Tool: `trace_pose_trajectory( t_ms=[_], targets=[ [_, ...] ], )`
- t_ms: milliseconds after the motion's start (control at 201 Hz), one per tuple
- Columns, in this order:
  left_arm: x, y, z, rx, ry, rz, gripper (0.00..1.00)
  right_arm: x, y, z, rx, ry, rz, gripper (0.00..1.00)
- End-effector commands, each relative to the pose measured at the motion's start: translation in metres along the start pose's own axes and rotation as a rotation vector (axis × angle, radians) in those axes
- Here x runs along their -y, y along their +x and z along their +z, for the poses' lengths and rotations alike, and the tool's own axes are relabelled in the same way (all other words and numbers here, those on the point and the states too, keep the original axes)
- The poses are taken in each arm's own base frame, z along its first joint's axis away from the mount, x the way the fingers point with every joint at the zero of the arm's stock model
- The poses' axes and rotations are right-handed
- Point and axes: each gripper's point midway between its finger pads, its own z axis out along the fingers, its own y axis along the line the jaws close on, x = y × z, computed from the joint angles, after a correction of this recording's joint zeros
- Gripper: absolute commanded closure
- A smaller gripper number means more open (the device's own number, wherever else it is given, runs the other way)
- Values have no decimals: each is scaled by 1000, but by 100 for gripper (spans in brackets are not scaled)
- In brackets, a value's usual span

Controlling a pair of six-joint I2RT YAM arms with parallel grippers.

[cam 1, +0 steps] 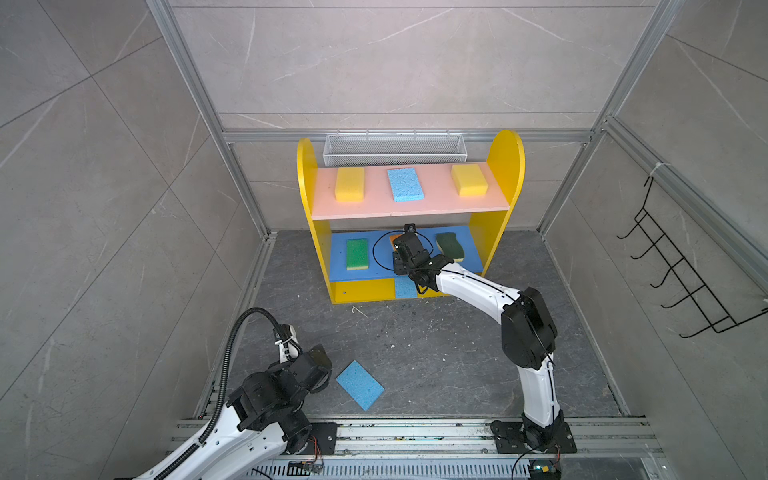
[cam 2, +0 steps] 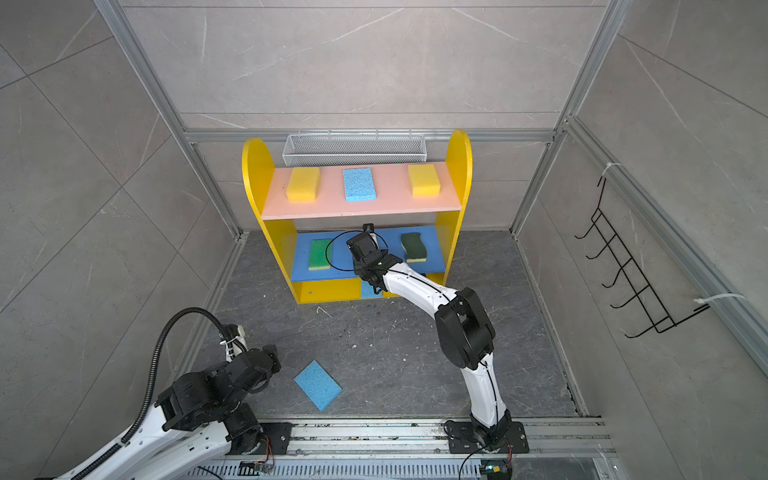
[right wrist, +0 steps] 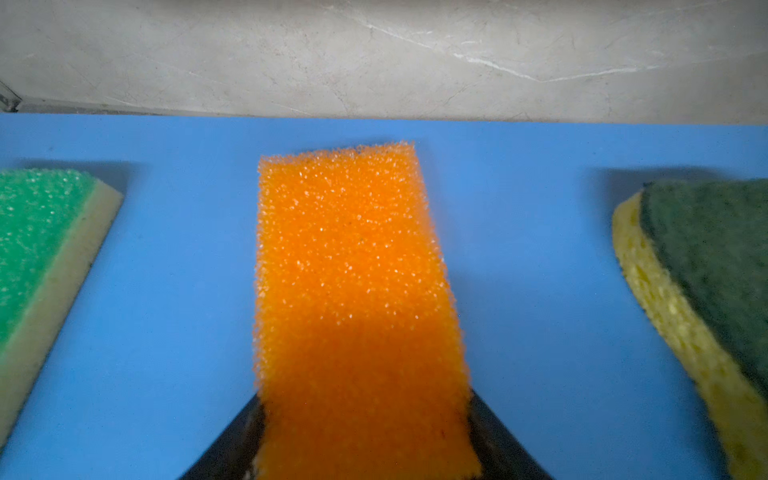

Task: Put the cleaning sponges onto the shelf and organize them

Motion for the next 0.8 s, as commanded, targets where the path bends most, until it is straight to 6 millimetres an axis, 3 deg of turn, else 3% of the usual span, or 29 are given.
trace_pose_trajectory(
  t_ms=[0,453,652,792],
  targets=[
    [-1,-9,-8,20,1,-12,12,9,32,3,-83,41,32,36],
    [-2,-8,-8,14,6,-14,12,8,42,-3,-126,89,39,35],
    [-4,-7,-8,12,2,-18,12,5,45,-2,-142,84,41,25],
    [-6,-6,-8,13,-3,-23,12,2,45,-2,-148,71,45,23]
  ],
)
